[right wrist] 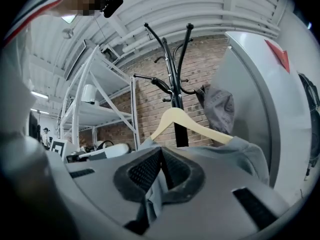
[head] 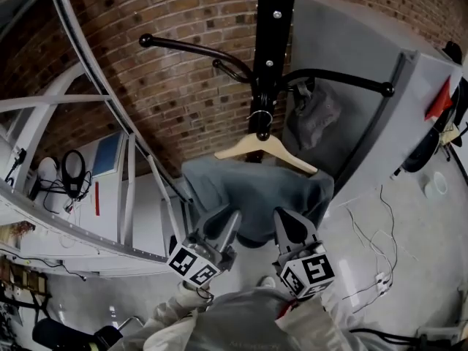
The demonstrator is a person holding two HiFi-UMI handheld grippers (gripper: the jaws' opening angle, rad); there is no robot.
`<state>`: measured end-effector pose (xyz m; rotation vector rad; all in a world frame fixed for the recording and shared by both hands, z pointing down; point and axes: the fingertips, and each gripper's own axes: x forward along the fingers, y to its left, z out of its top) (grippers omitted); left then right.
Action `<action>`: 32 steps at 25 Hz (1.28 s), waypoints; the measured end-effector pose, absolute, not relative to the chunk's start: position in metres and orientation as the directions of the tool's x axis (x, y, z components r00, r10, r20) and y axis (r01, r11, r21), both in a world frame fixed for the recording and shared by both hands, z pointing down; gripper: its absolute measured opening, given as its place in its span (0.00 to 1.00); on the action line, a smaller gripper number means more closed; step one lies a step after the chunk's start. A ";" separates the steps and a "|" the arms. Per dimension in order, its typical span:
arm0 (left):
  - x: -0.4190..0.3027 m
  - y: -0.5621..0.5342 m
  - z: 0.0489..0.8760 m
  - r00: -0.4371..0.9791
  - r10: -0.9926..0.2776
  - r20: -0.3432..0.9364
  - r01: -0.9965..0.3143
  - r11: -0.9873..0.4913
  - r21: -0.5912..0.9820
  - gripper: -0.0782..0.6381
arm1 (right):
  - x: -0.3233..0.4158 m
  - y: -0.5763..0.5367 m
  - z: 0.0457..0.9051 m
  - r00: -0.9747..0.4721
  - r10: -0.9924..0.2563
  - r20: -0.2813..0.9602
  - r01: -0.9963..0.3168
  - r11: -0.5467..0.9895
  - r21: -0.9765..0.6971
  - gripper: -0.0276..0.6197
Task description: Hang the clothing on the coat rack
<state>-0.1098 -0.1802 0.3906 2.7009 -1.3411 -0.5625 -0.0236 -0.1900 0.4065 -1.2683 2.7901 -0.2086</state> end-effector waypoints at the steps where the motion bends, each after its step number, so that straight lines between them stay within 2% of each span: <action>1: -0.114 -0.173 0.393 0.549 -0.786 -0.283 -0.762 -0.610 0.217 0.18 | -0.030 -0.183 0.406 -0.660 -0.752 -0.006 -0.743 0.653 -0.149 0.08; 8: -0.134 -0.119 0.404 0.561 -0.791 -0.245 -0.791 -0.599 0.122 0.12 | -0.057 -0.128 0.407 -0.628 -0.778 0.003 -0.772 0.622 -0.133 0.08; 16: -0.138 -0.061 0.436 0.588 -0.795 -0.152 -0.795 -0.602 0.073 0.12 | -0.073 -0.063 0.429 -0.595 -0.800 0.073 -0.801 0.583 -0.138 0.08; 32: -0.095 -0.050 0.434 0.559 -0.820 -0.122 -0.825 -0.564 0.014 0.12 | -0.036 -0.050 0.425 -0.598 -0.796 0.088 -0.801 0.591 -0.099 0.08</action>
